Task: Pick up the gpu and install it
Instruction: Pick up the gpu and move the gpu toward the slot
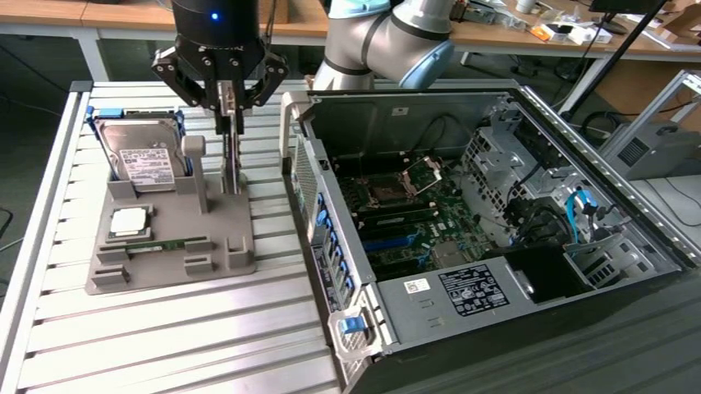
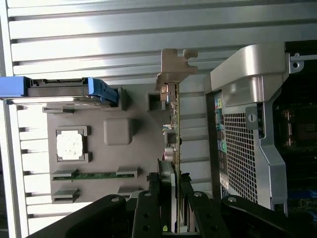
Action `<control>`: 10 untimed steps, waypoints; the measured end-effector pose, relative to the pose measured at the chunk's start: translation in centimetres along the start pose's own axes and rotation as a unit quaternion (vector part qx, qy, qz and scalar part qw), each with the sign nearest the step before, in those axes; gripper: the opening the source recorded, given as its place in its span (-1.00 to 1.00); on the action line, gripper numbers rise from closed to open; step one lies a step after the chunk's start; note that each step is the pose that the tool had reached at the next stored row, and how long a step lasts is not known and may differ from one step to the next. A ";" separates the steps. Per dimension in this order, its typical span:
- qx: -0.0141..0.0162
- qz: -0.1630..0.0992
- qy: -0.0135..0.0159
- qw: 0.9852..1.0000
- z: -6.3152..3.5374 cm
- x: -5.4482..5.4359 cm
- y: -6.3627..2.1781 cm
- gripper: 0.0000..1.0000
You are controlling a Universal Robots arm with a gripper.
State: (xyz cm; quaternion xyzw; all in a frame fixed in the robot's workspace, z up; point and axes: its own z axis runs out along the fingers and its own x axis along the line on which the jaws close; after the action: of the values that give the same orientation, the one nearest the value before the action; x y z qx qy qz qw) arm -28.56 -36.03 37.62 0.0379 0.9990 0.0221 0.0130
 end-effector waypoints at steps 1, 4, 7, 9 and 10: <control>0.000 0.000 0.000 1.000 -0.08 0.0 0.01 -0.46; 0.000 0.000 0.000 1.000 -0.39 0.0 0.02 -0.46; 0.000 0.000 0.000 1.000 -0.65 0.0 0.03 -0.46; 0.000 0.000 0.000 1.000 -0.84 0.0 0.04 -0.46; 0.000 0.000 0.000 1.000 -0.95 0.0 0.04 -0.46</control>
State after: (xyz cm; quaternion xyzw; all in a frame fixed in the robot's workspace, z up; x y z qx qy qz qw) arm -28.56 -36.03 38.57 0.0379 0.9990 0.0221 0.0131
